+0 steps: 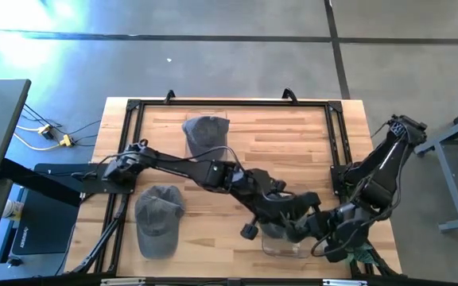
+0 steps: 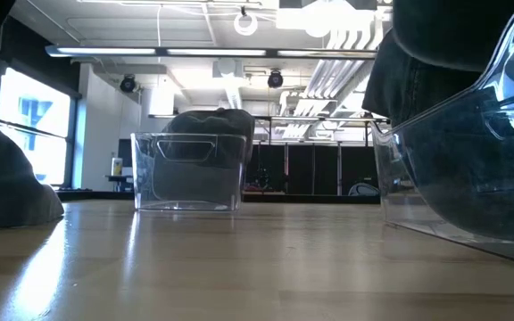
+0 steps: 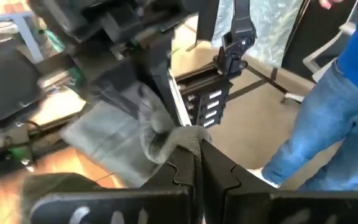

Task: Pick & Place hat
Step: Put the dark gray cap into the bottom transparent bin

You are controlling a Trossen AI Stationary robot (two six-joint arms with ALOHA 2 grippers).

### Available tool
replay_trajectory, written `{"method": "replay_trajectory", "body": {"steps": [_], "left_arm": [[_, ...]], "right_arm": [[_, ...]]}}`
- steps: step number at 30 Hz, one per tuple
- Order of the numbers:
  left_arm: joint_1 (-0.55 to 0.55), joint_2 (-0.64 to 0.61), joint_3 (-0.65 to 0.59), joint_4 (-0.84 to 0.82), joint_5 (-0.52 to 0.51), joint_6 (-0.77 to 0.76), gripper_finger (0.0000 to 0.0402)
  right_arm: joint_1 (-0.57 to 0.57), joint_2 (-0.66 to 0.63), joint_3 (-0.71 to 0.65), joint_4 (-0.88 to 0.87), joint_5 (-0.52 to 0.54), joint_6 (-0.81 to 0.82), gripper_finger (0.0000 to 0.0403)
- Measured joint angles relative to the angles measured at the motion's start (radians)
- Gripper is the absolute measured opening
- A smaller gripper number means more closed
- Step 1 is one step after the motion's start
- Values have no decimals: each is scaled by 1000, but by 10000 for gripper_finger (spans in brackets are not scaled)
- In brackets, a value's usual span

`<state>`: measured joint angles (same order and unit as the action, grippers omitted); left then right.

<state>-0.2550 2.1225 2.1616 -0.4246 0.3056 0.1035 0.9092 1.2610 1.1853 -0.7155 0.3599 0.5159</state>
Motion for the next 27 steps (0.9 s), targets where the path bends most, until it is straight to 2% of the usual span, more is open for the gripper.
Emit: {"method": "replay_trajectory", "body": {"steps": [9,14,20,27], "left_arm": [[6,38,-2,-6,-1,-27,0],[9,58,0,-13,1,-63,9],[15,64,-2,-43,19,-90,71],[34,65,-2,-127,-65,-90,156]], "right_arm": [[-1,3,-46,-20,-29,-1,5],[-7,0,-74,-11,-35,0,18],[-22,2,-108,-16,-52,-19,22],[-57,3,-149,-16,-51,-22,18]]}}
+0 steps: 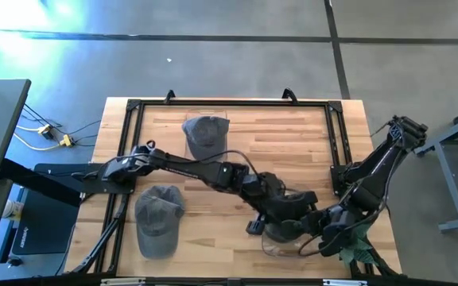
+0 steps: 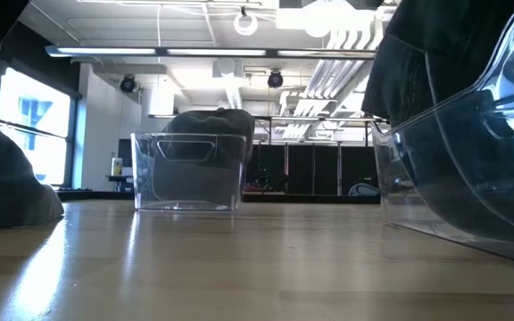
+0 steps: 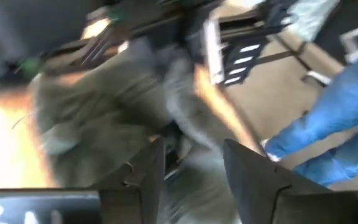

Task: Pick & Place hat
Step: Put the dark gray cap into the bottom transparent bin

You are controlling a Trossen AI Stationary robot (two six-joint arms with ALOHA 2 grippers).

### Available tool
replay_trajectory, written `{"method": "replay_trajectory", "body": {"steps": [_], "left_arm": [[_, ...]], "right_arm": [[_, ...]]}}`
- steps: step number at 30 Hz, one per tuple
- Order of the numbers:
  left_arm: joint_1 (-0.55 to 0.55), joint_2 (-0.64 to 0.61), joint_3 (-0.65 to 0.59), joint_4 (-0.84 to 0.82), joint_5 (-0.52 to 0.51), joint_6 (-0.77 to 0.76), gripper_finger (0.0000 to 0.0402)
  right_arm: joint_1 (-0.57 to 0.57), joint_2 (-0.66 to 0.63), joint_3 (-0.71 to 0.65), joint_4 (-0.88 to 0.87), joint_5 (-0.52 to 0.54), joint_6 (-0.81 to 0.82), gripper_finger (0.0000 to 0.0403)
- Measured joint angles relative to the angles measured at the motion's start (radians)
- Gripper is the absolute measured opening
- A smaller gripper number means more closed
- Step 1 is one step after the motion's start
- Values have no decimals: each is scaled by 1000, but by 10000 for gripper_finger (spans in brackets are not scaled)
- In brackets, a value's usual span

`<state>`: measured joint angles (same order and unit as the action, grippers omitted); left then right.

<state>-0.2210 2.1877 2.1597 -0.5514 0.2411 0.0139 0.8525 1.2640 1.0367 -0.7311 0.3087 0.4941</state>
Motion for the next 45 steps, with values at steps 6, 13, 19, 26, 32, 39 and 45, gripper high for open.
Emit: {"method": "replay_trajectory", "body": {"steps": [6,13,19,26,32,39,45], "left_arm": [[20,-14,0,-113,-15,-139,172],[18,-28,0,-211,17,-229,172],[2,-80,3,-305,-41,-232,149],[-29,-100,0,-297,34,-264,110],[-91,-60,-1,-256,69,-348,82],[-126,-4,-2,-129,83,-403,40],[-91,65,-1,-53,-99,-469,5]], "right_arm": [[-19,-2,0,-23,21,0,46],[-23,-62,0,-57,37,101,110],[-23,-128,0,-127,139,230,164],[-24,-162,0,-143,107,310,183],[-22,-234,0,-78,25,318,175],[-2,-259,0,48,-237,229,154],[33,-199,0,32,-225,159,139]]}}
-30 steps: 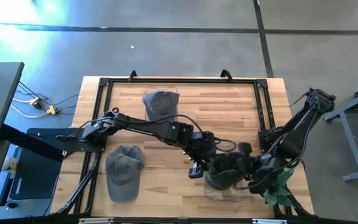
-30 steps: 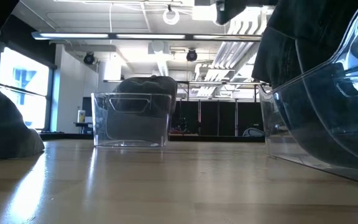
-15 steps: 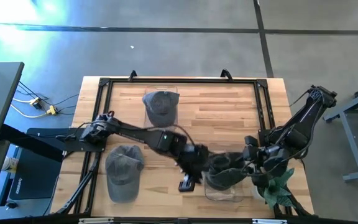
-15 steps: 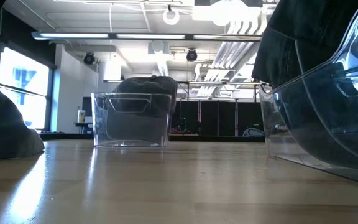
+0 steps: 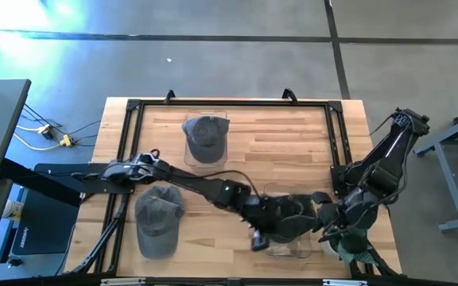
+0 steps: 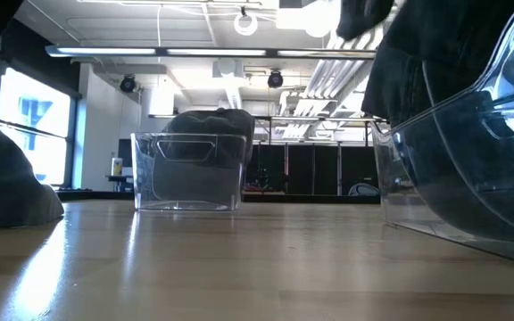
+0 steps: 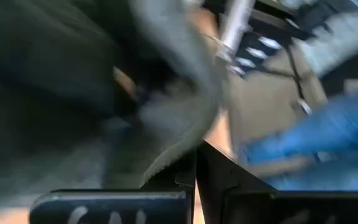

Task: Pick & Place hat
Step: Put the dark gray cap into the bottom transparent bin

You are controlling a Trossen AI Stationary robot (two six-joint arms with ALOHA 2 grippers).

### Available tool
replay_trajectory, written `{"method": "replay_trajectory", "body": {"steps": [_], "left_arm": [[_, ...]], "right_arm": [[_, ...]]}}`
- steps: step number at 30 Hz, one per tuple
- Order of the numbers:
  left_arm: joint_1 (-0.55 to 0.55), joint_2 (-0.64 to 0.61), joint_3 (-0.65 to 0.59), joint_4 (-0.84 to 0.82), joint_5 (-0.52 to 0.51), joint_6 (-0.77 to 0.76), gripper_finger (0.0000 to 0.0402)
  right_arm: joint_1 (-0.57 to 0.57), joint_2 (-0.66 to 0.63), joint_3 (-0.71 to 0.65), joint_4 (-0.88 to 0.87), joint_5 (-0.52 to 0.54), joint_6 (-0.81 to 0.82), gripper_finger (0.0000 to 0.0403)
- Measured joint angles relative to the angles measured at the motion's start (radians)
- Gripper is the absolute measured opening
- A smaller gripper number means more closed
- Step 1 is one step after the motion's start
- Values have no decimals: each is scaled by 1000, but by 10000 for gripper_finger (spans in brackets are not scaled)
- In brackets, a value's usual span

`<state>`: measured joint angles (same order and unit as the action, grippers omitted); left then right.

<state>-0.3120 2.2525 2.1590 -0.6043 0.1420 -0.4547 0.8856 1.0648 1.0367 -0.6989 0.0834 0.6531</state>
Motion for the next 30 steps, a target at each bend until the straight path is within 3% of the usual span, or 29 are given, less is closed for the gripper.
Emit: {"method": "replay_trajectory", "body": {"steps": [7,14,17,23,30], "left_arm": [[46,16,0,72,-127,-30,4],[66,-13,-3,56,-94,-55,4],[62,-62,3,51,-29,-108,4],[41,-85,-1,-116,79,-233,4],[22,-37,-2,-163,-118,-226,5]], "right_arm": [[54,2,0,-76,20,62,127],[77,2,0,-141,138,45,123],[73,2,0,-144,190,15,123],[39,2,-49,-129,221,-39,123],[18,-16,-56,-143,195,-37,123]]}}
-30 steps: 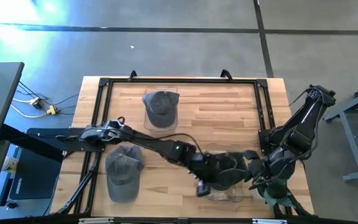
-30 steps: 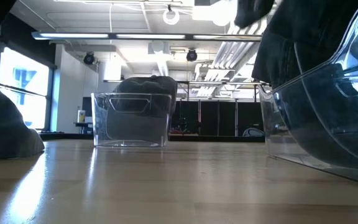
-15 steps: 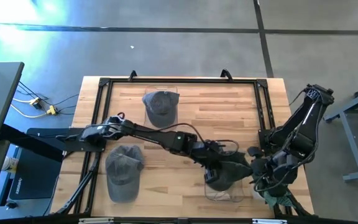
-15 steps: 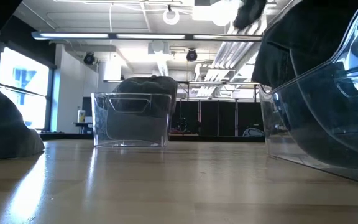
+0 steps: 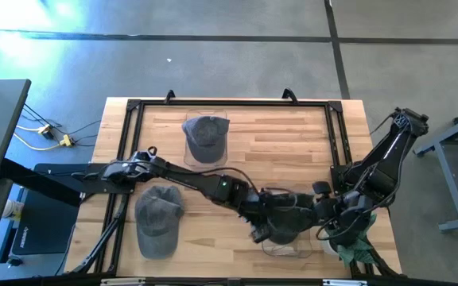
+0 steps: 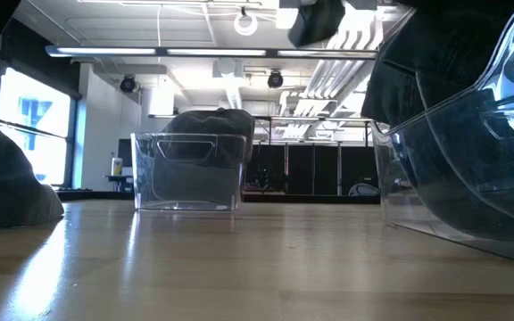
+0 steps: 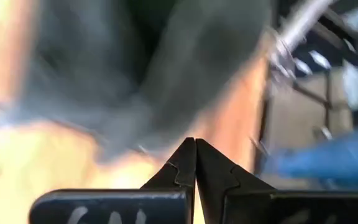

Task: Pick & Place hat
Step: Put the dark gray cap into the bottom transparent bin, then put the light gray cap into the top transparent bin

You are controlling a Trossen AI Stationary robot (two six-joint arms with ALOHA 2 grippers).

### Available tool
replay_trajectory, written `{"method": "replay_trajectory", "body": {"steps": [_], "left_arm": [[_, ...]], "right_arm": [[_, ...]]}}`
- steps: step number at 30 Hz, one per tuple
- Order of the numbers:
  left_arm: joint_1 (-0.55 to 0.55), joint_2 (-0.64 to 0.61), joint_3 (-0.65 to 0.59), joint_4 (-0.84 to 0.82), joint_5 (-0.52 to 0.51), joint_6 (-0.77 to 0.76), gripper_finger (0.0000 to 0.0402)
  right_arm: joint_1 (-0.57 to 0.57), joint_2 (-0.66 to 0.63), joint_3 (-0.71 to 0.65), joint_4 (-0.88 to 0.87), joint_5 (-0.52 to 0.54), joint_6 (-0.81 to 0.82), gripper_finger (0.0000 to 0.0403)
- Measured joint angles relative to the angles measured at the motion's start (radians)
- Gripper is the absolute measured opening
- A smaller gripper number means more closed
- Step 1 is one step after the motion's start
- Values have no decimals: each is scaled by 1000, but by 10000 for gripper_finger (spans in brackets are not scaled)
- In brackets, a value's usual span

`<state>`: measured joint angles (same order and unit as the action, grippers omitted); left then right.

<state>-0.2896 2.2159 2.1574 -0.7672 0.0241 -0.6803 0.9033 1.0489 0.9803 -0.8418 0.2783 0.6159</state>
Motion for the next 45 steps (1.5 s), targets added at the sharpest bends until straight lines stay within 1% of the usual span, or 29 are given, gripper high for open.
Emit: {"method": "replay_trajectory", "body": {"steps": [2,5,8,11,13,16,18,20,22,24,25,27,29,31,33,34,36,38,40,43,45], "left_arm": [[19,20,1,40,-63,14,5],[37,32,0,50,-123,21,5],[48,29,1,75,-125,20,5],[48,19,0,50,-125,20,4],[44,-13,-1,23,-110,15,4],[35,-78,3,-3,-56,-27,4],[25,-119,2,-74,-27,-53,4],[17,-135,6,-102,18,-82,4],[-3,-169,-3,-241,40,-89,4],[-18,-186,5,-310,85,-114,4],[-31,-197,7,-382,102,-128,4],[-71,-216,-1,-593,113,-146,5],[-105,-217,2,-692,120,-156,6],[-126,-220,-14,-826,155,-147,14],[-124,-225,-66,-787,213,-135,32],[-123,-233,-104,-787,223,-137,45],[-127,-262,-181,-812,225,-142,75],[-124,-312,-271,-795,222,-152,112],[-126,-375,-386,-804,203,-155,151],[-100,-454,-532,-777,196,-162,211],[-98,-523,-641,-775,178,-163,243]], "right_arm": [[4,-21,12,1,-2,9,123],[12,-53,28,1,-10,11,123],[24,-91,45,0,-23,19,124],[34,-136,59,2,-6,43,124],[36,-164,59,2,23,48,124],[35,-193,59,10,83,25,124],[31,-203,59,28,124,-14,124],[23,-206,59,51,148,-62,124],[12,-205,59,78,159,-109,124],[-2,-204,60,101,174,-151,124],[-9,-203,59,108,183,-172,124],[-27,-202,59,124,192,-210,124],[-47,-200,59,131,195,-248,124],[-70,-196,59,140,194,-282,124],[-96,-191,59,150,194,-313,124],[-111,-187,59,162,191,-332,124],[-140,-179,59,186,182,-369,124],[-168,-171,59,209,171,-390,124],[-199,-160,59,245,155,-392,124],[-245,-138,59,317,122,-381,124],[-276,-118,59,371,101,-381,124]]}}
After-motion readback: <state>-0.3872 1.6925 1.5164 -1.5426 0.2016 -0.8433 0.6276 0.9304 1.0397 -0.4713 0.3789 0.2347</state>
